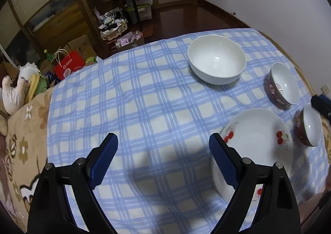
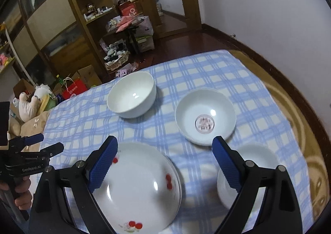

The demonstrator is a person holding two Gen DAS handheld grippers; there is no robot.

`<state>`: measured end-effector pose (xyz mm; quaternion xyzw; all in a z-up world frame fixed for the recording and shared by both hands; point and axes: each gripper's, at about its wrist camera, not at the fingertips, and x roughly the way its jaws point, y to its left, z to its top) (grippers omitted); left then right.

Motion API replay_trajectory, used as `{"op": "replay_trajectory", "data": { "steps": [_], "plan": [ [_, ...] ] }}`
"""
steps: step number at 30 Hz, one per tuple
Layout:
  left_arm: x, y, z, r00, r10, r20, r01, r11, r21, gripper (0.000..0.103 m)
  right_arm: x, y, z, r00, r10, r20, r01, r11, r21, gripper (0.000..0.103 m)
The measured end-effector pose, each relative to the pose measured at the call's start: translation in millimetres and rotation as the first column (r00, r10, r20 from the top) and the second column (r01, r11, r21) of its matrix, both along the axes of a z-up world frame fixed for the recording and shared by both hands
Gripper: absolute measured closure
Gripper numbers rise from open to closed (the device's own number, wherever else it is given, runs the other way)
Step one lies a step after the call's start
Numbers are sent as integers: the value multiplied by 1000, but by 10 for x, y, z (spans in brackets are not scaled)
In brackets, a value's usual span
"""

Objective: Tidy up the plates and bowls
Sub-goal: 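Close the left gripper on a large white bowl rim while the right gripper grasps another white bowl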

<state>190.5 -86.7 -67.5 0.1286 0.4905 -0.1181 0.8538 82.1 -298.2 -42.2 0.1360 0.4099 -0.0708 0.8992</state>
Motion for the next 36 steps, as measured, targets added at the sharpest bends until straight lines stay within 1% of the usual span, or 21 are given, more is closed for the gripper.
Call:
{"op": "replay_trajectory", "data": {
  "steps": [3,5,9,12,14,16,17,19,20,24,27,28,29,30,31,32,33,34,35,36],
  "plan": [
    [122,-77,30,1000,-11,10,10,999,47,14,199,-9,48,999,41,-27,-41,999,-15,6],
    [236,-143,78,1000,-14,24,12,998,61,14,358,-12,85,997,49,-53,-52,998,-46,6],
    [517,-253,129,1000,0,18,-1,1000,22,14,643,-60,129,997,58,-54,-60,997,-48,6],
    [764,-346,88,1000,15,12,-15,1000,-8,14,828,-91,107,997,62,-40,-64,997,-49,6],
    [915,-391,35,1000,28,5,-28,999,-38,14,971,-111,55,997,73,-27,-74,996,-50,9],
    [1023,-421,-24,999,34,4,-34,997,-74,14,1108,-129,-29,998,61,-23,-62,997,-51,15],
    [1092,-437,-68,999,37,0,-37,996,-85,14,1161,-138,-67,998,60,-26,-61,997,-43,16],
    [1204,-461,-144,999,49,-12,-50,995,-87,14,1316,-168,-191,997,63,-45,-63,998,-10,23],
    [1280,-476,-198,998,57,-18,-58,995,-85,14,1363,-171,-231,996,65,-53,-65,998,-1,25],
    [1461,-496,-343,997,67,-33,-70,993,-99,15,1570,-151,-422,993,81,-85,-80,997,16,26],
    [1585,-540,-458,996,63,-61,-70,991,-113,16,1702,-137,-554,989,95,-112,-93,995,25,26],
    [1628,-564,-509,995,61,-74,-69,991,-118,19,1745,-134,-597,988,100,-122,-96,995,34,26],
    [1655,-584,-545,995,59,-85,-69,991,-118,24,1793,-133,-652,985,104,-135,-99,994,44,28],
    [1682,-603,-589,993,56,-101,-68,990,-123,29,1829,-128,-693,983,105,-150,-98,994,50,35],
    [1715,-633,-656,990,49,-134,-66,990,-127,43,1857,-124,-723,981,107,-162,-99,994,56,42],
    [1740,-658,-711,986,38,-164,-61,989,-138,54,1895,-124,-767,978,108,-181,-97,993,68,44],
    [1758,-686,-758,981,28,-189,-56,988,-146,57,1920,-134,-802,976,103,-193,-90,993,77,48],
    [1761,-716,-789,980,23,-199,-53,988,-146,61,1940,-137,-837,974,103,-200,-87,992,90,57],
    [1751,-739,-802,981,20,-195,-49,989,-143,66,1955,-132,-863,972,108,-208,-90,991,94,63],
    [1744,-772,-814,981,12,-192,-39,989,-141,68,1977,-124,-894,969,111,-219,-92,991,97,69]
  ]
}}
